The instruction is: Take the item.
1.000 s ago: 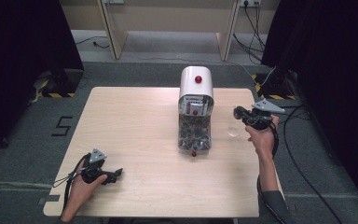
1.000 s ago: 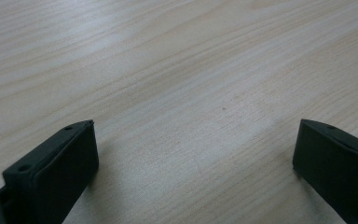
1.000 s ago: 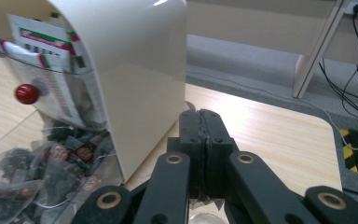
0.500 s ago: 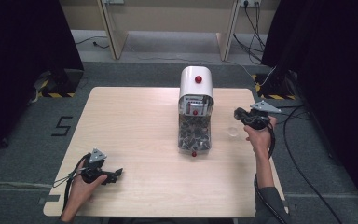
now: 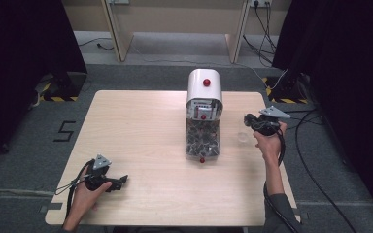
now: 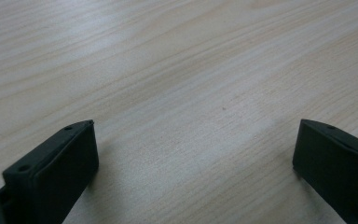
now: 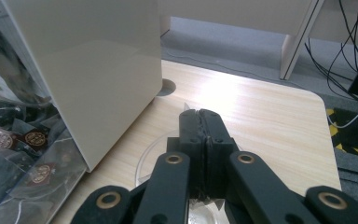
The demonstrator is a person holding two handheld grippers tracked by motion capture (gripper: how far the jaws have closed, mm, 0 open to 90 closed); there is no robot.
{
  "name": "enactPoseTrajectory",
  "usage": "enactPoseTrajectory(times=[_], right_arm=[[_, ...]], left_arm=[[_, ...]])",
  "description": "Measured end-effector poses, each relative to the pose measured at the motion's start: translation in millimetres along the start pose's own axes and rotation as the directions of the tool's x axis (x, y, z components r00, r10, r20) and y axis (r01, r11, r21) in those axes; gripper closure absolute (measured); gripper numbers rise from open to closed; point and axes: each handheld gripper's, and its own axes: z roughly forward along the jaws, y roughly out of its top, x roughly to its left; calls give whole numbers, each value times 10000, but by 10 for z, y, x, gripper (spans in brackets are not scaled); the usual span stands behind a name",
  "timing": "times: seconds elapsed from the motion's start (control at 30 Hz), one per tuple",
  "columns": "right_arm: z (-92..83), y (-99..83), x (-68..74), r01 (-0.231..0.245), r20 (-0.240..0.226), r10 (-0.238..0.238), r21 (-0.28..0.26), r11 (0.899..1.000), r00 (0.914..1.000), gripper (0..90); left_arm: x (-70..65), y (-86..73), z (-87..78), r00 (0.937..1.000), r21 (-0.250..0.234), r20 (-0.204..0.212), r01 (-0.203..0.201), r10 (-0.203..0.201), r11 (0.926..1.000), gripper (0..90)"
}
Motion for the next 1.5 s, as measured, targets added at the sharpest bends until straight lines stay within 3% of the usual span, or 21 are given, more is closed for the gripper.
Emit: enactPoseTrajectory(times=[0.77, 1.2, 1.37, 1.5], right_arm=[[83, -72, 1, 65, 24, -66, 335, 9994, 10000, 877], [46, -7, -5, 52, -16, -52, -15, 10000, 10000, 776], [-29, 15, 7, 27, -171, -30, -183, 9998, 9998, 652], [-92, 11, 17, 27, -205, -31, -173, 9998, 9998, 608]], left_arm=[[0, 0, 0, 10000, 3, 1, 0, 0, 10000, 0], [0, 0, 0, 10000, 1, 1, -3, 3, 10000, 0], [0, 0, 0, 10000, 1, 0, 1, -1, 10000, 0], [0, 0, 0, 10000, 1, 0, -1, 1, 10000, 0]])
